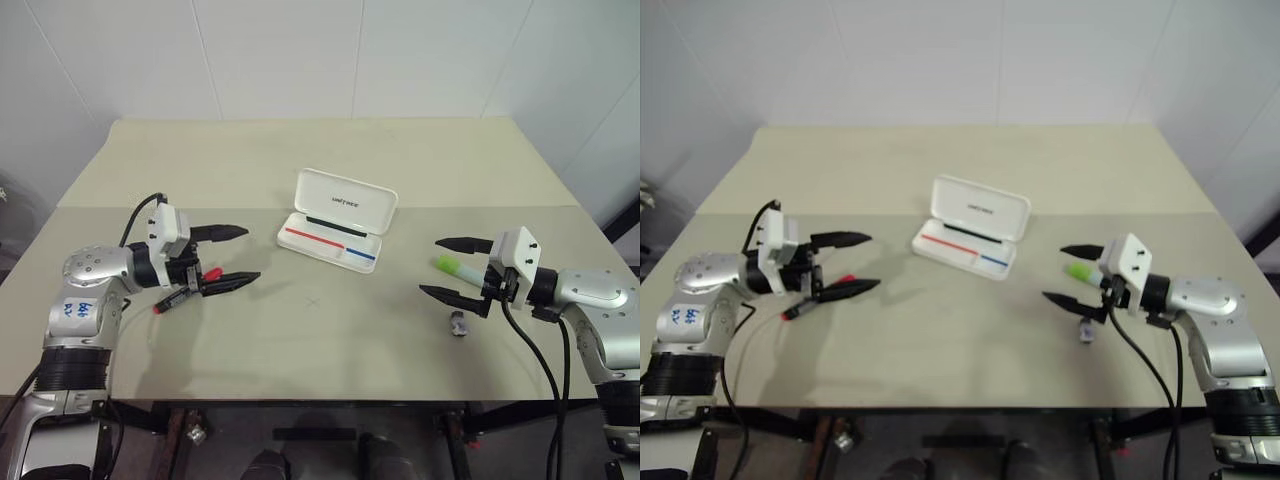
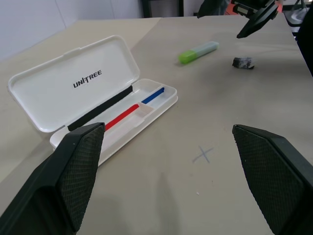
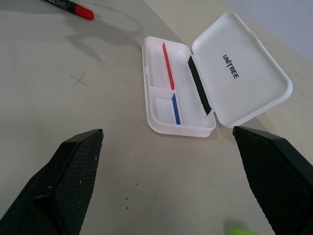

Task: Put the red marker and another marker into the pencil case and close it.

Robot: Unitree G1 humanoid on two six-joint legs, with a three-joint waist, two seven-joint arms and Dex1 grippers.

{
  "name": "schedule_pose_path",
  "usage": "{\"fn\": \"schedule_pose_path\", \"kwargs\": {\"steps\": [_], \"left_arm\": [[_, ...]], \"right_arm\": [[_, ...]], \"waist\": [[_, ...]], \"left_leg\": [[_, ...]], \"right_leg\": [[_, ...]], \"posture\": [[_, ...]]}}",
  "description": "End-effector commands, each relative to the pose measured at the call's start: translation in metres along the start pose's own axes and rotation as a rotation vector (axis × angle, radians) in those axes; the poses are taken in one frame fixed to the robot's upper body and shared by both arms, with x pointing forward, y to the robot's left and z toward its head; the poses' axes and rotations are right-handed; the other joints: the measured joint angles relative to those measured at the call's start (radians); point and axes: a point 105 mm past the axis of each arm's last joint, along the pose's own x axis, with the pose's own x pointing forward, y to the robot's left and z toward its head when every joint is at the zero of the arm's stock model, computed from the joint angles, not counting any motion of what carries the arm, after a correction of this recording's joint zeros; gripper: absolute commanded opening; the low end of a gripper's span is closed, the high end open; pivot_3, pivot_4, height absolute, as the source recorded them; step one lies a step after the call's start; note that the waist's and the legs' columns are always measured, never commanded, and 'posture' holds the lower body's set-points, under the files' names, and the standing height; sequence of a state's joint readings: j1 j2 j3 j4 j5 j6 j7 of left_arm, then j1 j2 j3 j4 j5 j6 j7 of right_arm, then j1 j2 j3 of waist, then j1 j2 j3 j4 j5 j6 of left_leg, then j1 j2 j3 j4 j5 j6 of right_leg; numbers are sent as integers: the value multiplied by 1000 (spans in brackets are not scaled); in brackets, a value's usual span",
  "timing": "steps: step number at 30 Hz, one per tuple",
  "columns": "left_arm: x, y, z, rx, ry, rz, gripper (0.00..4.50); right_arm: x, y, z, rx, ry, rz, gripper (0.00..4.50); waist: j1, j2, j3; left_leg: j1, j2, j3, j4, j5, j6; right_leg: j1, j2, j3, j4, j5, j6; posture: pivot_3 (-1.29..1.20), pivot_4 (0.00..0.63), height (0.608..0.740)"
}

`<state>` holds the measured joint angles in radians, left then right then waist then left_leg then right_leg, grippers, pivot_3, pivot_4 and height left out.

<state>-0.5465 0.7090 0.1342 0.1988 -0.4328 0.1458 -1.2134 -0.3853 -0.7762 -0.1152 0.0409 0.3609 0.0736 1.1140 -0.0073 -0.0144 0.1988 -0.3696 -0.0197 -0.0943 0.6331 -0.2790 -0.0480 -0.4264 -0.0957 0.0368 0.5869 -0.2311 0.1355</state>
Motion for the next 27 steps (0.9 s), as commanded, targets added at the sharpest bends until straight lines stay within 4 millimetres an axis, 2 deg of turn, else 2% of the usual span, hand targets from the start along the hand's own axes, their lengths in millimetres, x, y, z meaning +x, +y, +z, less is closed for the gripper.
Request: {"fn": "schedule_pose_path", "kwargs": {"steps": [1,6,9,11,15,18,23,27], "left_arm": [[-5,0,11,39,2,-3,4444],[-3,-1,8,28,0,-5,4444],[-3,-3,5,16,4,-12,4444],[-5,-1,3,17,14,-2,4444],[-12,3,4,31,23,29,4444],[-15,8,2,37,23,68,4500],[-10,10,0,27,5,70,4500],[-4,12,-3,36,-3,74,4500]], "right_arm": [[5,-3,14,-36,-41,-4,4500],[11,5,10,-11,-20,34,4500],[15,6,18,2,-11,54,4500],[24,5,27,-5,15,86,4500],[38,4,30,-18,56,114,4500],[51,3,30,-26,58,133,3898],[70,8,27,-57,84,204,2125],[90,11,29,-71,98,251,2125]], "waist": [[-1,0,0],[-1,0,0],[1,0,0],[-3,0,0],[-12,0,0],[-18,0,0],[-20,0,0],[-21,0,0]], "left_leg": [[0,0,0,0,0,0],[0,0,0,0,0,0],[0,0,0,0,0,0],[0,0,0,0,0,0],[0,0,0,0,0,0],[0,0,0,0,0,0],[-1,0,0,0,0,0],[-1,0,0,0,0,0]], "right_leg": [[0,0,0,0,0,0],[0,0,0,0,0,0],[0,0,0,0,0,0],[0,0,0,0,0,0],[0,0,0,0,0,0],[0,0,0,0,0,0],[-1,0,0,-1,0,0],[-1,0,0,0,0,0]], "posture": [[0,150,740],[0,150,740],[0,150,740],[0,150,740],[0,150,740],[0,150,740],[0,150,740],[0,150,740]]}}
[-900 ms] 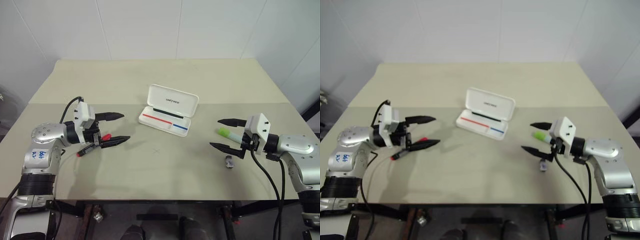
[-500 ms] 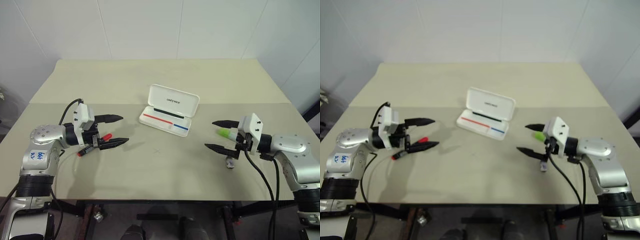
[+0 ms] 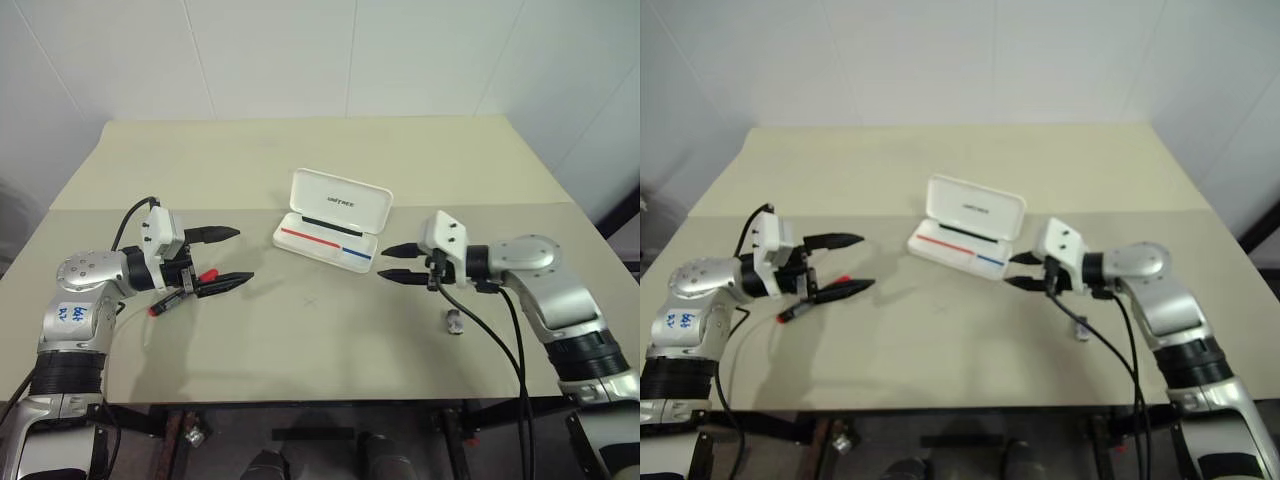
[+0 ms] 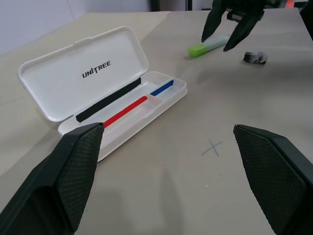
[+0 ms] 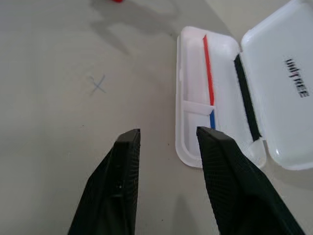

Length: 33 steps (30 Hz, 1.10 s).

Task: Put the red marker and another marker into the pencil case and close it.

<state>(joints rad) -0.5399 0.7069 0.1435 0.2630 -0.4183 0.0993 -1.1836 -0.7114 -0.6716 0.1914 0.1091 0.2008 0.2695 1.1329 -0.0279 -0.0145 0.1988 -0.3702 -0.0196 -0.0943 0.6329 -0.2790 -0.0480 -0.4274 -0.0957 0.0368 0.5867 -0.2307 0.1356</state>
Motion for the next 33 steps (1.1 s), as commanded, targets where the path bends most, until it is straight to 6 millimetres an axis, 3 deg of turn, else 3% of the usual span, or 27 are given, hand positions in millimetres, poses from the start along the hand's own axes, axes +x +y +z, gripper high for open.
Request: {"fn": "schedule_pose_path", "kwargs": {"steps": [1,11,21,31,33], "left_arm": [[4,4,9,51,-18,9,4500],[-8,6,5,85,37,7,4500],[-13,1,4,89,39,30,4500],[-14,2,8,104,33,57,4500],[-14,2,10,109,30,60,4500]], "right_arm": [[11,-3,13,-41,-9,30,2125],[41,-11,-2,-47,106,128,2125],[54,-30,-16,-37,173,110,2125],[67,-28,-29,-59,246,156,2125],[68,-28,-32,-77,274,159,1751]], "waist": [[-1,0,0],[-1,0,0],[-5,0,0],[-7,0,0],[-8,0,0]], "left_leg": [[0,0,0,0,0,0],[-1,0,0,-1,0,0],[-1,0,1,-2,0,0],[-1,0,1,-2,0,0],[-1,0,1,-2,0,0]], "right_leg": [[0,0,0,0,0,0],[-1,0,0,4,0,0],[-2,0,0,4,0,0],[-2,0,0,4,0,0],[-2,0,0,4,0,0]], "posture": [[0,150,740],[0,150,740],[0,150,740],[0,150,740],[0,150,740]]}}
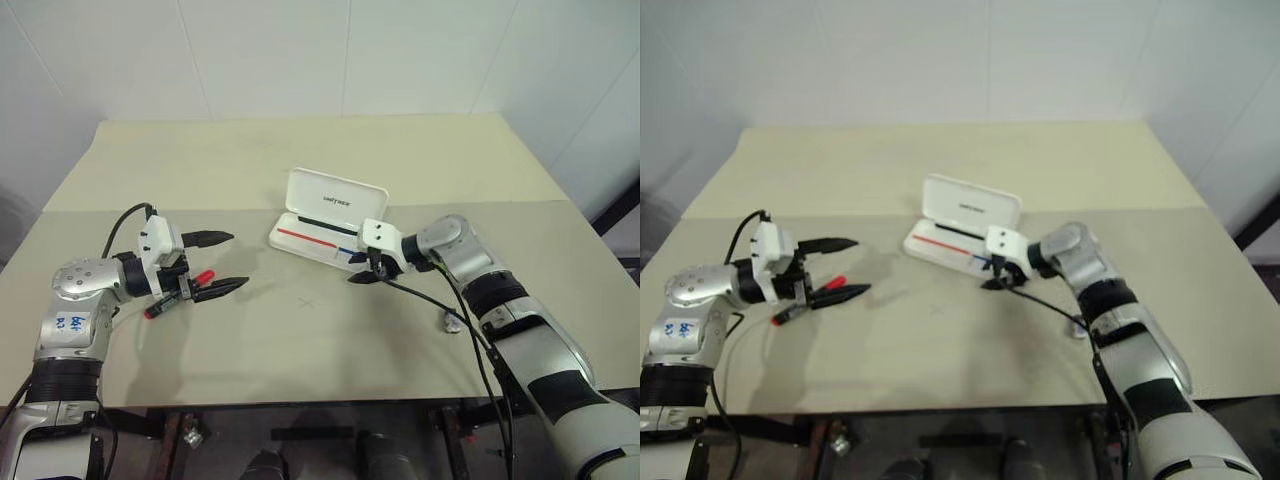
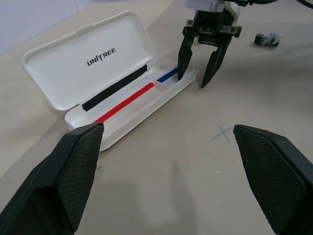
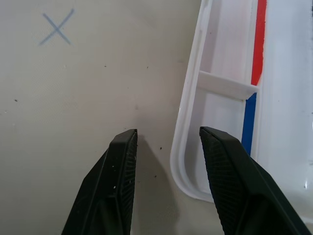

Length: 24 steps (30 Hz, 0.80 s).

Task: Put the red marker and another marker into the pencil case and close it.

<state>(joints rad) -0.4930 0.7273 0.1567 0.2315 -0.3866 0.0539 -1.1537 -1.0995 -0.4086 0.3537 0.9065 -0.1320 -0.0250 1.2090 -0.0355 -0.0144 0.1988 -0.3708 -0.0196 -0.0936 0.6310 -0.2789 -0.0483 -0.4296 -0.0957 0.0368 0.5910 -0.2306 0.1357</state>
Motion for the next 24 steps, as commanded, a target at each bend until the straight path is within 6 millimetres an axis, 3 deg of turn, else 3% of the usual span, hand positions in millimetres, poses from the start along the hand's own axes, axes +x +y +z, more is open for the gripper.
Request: {"fn": "schedule_pose_path", "kwargs": {"steps": [1,4,6,16,19,24], "left_arm": [[-6,5,14,56,-18,25,4500],[-5,4,16,60,-21,26,4500],[-5,5,16,61,-22,28,4500],[-6,4,19,72,-26,33,4500],[-9,4,20,76,-23,33,4500],[-17,0,16,62,-3,44,4500]], "right_arm": [[0,-5,2,-55,41,-4,1550],[0,-7,0,-66,58,-14,487],[0,-8,0,-67,56,-10,32],[-10,-8,13,-89,-4,9,32],[-20,0,19,-115,-34,50,32],[-39,33,22,-154,-57,136,32]], "waist": [[-1,0,0],[0,0,0],[-1,-1,-1],[-4,-1,0],[-2,-1,0],[3,-1,0]], "left_leg": [[0,0,0,0,0,0],[0,0,0,0,0,0],[0,0,0,0,0,0],[1,0,0,1,1,-1],[0,0,-1,0,1,-1],[-2,0,0,0,-1,-1]], "right_leg": [[0,0,0,0,0,0],[0,0,0,0,0,0],[1,0,0,0,0,0],[1,0,0,2,1,0],[0,1,0,0,1,-1],[-1,0,0,-2,0,0]], "posture": [[0,150,740],[0,150,740],[0,150,740],[0,150,740],[0,150,740],[0,150,740]]}}
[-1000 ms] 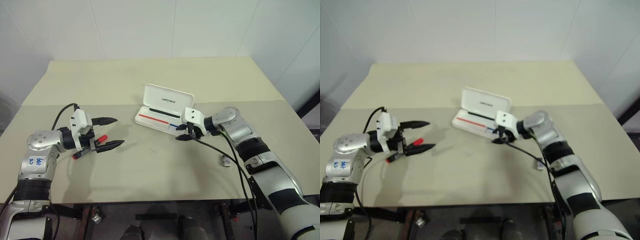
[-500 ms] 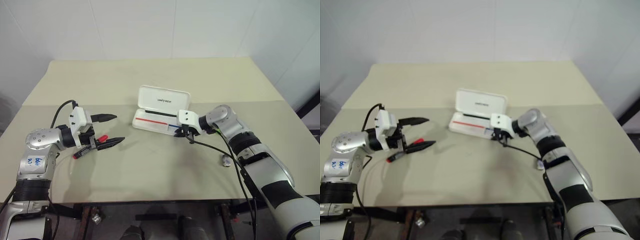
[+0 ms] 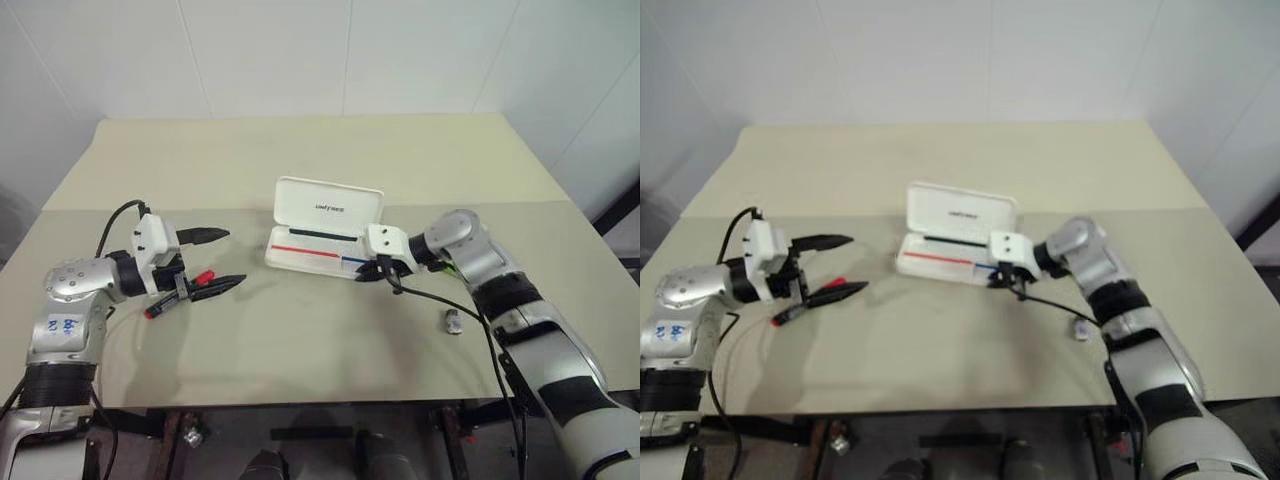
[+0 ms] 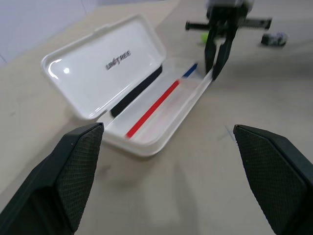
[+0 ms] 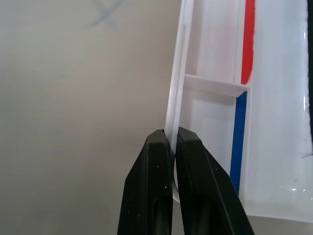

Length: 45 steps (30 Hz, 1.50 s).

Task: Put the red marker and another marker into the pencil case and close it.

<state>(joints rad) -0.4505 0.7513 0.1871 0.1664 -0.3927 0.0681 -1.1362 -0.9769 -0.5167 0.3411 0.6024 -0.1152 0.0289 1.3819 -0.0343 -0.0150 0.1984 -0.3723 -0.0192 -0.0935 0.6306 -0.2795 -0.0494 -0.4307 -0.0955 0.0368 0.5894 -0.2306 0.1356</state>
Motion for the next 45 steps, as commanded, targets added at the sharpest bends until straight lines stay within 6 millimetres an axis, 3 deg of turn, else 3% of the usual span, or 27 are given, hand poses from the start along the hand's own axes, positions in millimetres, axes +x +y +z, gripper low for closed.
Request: {"fn": "schedule_pose_path", "kwargs": {"steps": [1,7,11,21,33,37,45], "left_arm": [[-9,2,11,32,-14,23,4500],[-9,-3,8,13,-11,21,4500],[-8,-5,6,3,-11,16,4500],[-3,-9,6,-9,-22,4,4500],[-2,-10,7,-8,-32,11,4500],[-2,-10,7,-8,-33,12,4500],[-2,-10,7,-11,-30,8,4500]], "right_arm": [[-16,14,23,-59,-60,22,32],[-25,44,16,-61,-40,59,32],[-28,62,2,-106,13,107,32],[-25,53,-16,-50,34,62,32],[-18,51,-24,-97,42,61,32],[-18,51,-22,-115,18,52,1171],[-22,60,2,-128,-86,106,1171]], "waist": [[1,0,0],[5,0,0],[5,0,0],[5,0,0],[2,-1,0],[4,-1,0],[4,-1,0]], "left_leg": [[0,0,0,0,0,0],[1,1,1,2,-1,0],[2,1,1,3,-1,0],[3,1,2,4,-1,0],[4,1,2,5,0,0],[4,1,2,5,0,0],[3,1,2,4,0,0]], "right_leg": [[0,0,0,0,0,0],[1,0,0,0,0,0],[2,0,0,-1,0,0],[2,0,0,-1,0,0],[3,0,0,0,0,-1],[3,0,0,0,1,-2],[2,0,0,0,1,-2]], "posture": [[0,150,740],[0,150,740],[0,150,740],[0,150,740],[0,150,740],[0,150,740],[0,150,740]]}}
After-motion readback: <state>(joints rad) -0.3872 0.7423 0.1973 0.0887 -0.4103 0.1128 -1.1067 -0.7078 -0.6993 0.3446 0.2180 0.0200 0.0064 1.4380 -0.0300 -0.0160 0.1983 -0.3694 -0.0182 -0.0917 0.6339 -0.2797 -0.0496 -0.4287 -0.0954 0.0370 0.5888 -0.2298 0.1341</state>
